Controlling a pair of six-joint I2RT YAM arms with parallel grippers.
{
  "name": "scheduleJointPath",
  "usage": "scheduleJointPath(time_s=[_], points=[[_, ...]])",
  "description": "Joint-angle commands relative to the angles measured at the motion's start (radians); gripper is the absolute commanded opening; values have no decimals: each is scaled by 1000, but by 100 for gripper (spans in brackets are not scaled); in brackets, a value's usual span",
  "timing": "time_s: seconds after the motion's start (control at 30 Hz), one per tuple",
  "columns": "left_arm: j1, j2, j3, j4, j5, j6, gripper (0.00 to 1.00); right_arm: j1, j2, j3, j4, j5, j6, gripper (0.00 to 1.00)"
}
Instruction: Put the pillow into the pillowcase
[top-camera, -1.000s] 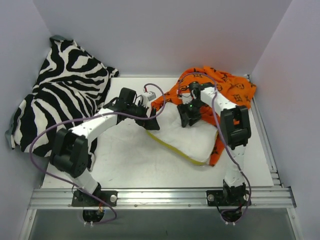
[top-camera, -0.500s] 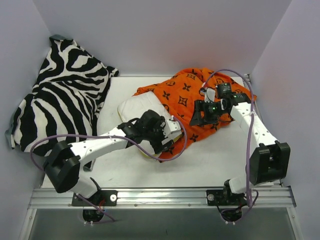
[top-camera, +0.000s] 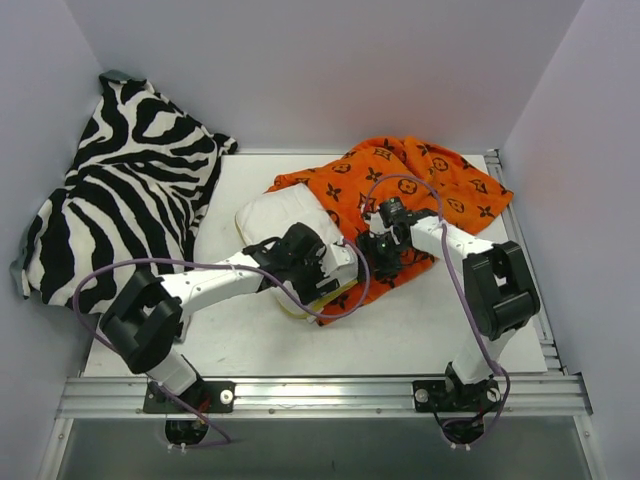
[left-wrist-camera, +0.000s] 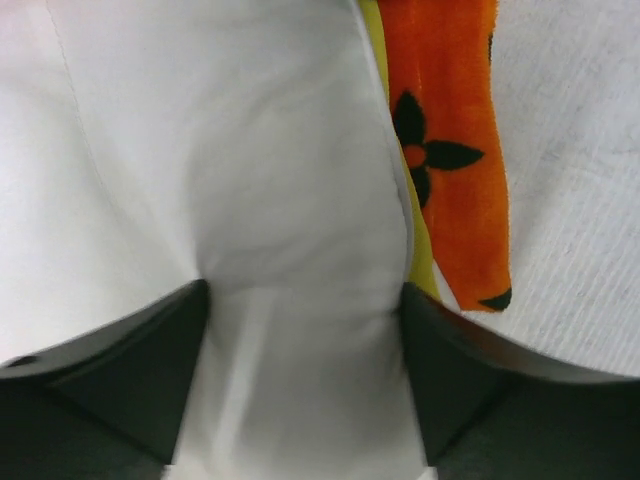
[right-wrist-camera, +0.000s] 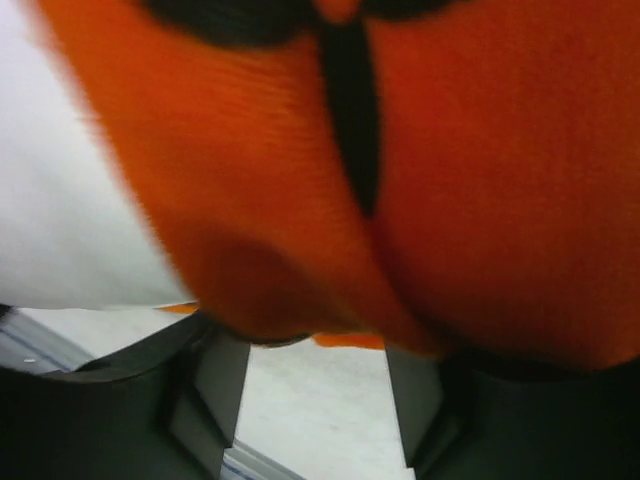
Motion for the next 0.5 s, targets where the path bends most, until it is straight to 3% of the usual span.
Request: scheduleJointPath(time_s=[0.0, 0.03, 0.07, 0.2, 0.27, 0.47], points=[[27, 77, -7, -10, 88, -38, 72, -5, -12, -39, 76, 104, 12, 47], [36, 119, 5, -16, 89, -70, 60, -3, -14, -37, 80, 97, 12, 31], [47, 138, 47, -22, 94, -91, 44, -5, -17, -33, 78, 76, 9, 23], [124, 219, 194, -56, 234, -229, 0, 4, -93, -8, 72, -118, -15, 8], [174, 230, 242, -19, 313, -362, 0, 16, -124, 7, 63, -225, -47, 0], [283, 229, 406, 189, 486, -855, 0, 15, -319, -12, 14, -542, -44, 0]])
